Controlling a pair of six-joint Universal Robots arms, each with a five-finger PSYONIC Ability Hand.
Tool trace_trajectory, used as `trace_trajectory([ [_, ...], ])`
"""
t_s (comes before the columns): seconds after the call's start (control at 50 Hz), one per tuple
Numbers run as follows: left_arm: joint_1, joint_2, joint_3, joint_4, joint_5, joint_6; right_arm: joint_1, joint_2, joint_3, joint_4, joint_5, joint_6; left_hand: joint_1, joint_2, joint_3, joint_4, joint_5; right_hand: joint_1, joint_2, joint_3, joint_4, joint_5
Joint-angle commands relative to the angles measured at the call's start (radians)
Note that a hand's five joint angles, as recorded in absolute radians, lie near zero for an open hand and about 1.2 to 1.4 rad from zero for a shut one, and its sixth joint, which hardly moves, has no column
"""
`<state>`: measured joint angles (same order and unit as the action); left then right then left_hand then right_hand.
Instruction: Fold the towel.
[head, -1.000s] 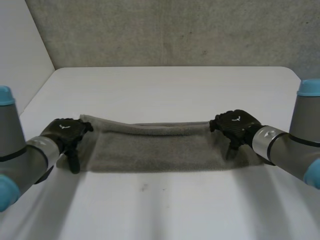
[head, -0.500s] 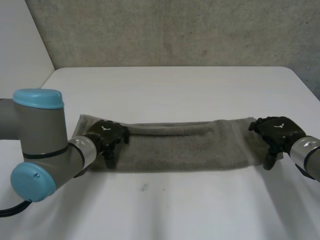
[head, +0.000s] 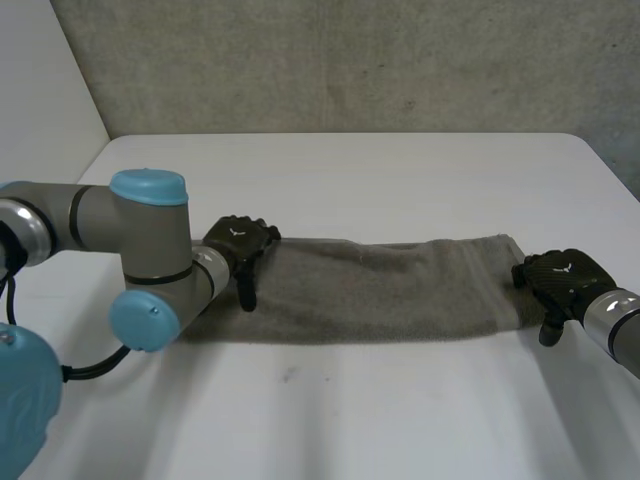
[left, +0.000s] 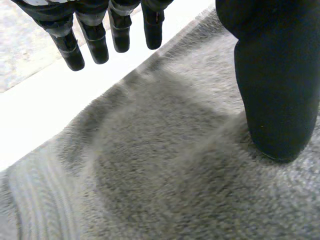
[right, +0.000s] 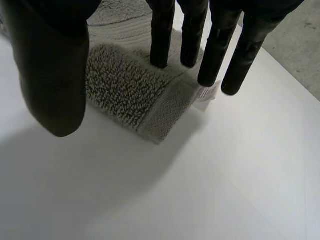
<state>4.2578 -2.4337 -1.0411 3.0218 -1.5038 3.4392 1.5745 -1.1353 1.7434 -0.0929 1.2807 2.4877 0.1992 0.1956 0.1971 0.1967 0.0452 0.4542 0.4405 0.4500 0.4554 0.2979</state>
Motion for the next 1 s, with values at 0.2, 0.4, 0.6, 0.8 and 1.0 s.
trace_trajectory([
  [0.2, -0.007, 0.234, -0.193, -0.054, -0.044, -0.052, -0.054, 0.006, -0.015, -0.111, 0.02, -0.004, -0.021, -0.017, -0.019, -0.018, -0.041, 0.942, 0.956, 0.946, 0.941, 0.924],
  [0.4, 0.008, 0.433, -0.293, -0.046, -0.052, -0.063, -0.192, -0.02, -0.045, -0.105, 0.02, -0.122, -0.021, -0.017, -0.019, -0.018, -0.041, 0.942, 0.956, 0.946, 0.941, 0.924],
  [0.6, 0.056, 0.542, -0.281, -0.054, -0.055, -0.098, -0.306, -0.052, -0.162, -0.096, 0.023, -0.299, -0.024, -0.02, -0.022, -0.021, -0.044, 0.942, 0.956, 0.946, 0.941, 0.924],
  [0.8, 0.066, 0.605, -0.27, -0.054, -0.052, -0.281, 0.098, -0.077, -0.306, -0.077, 0.055, -0.211, -0.021, -0.017, -0.019, -0.018, -0.041, 0.942, 0.956, 0.946, 0.941, 0.924],
  [1.0, 0.068, 0.63, -0.27, -0.052, -0.053, -0.293, 0.655, 0.123, -0.384, -0.087, 0.045, -0.203, -0.021, -0.017, -0.019, -0.018, -0.041, 0.942, 0.956, 0.946, 0.941, 0.924],
])
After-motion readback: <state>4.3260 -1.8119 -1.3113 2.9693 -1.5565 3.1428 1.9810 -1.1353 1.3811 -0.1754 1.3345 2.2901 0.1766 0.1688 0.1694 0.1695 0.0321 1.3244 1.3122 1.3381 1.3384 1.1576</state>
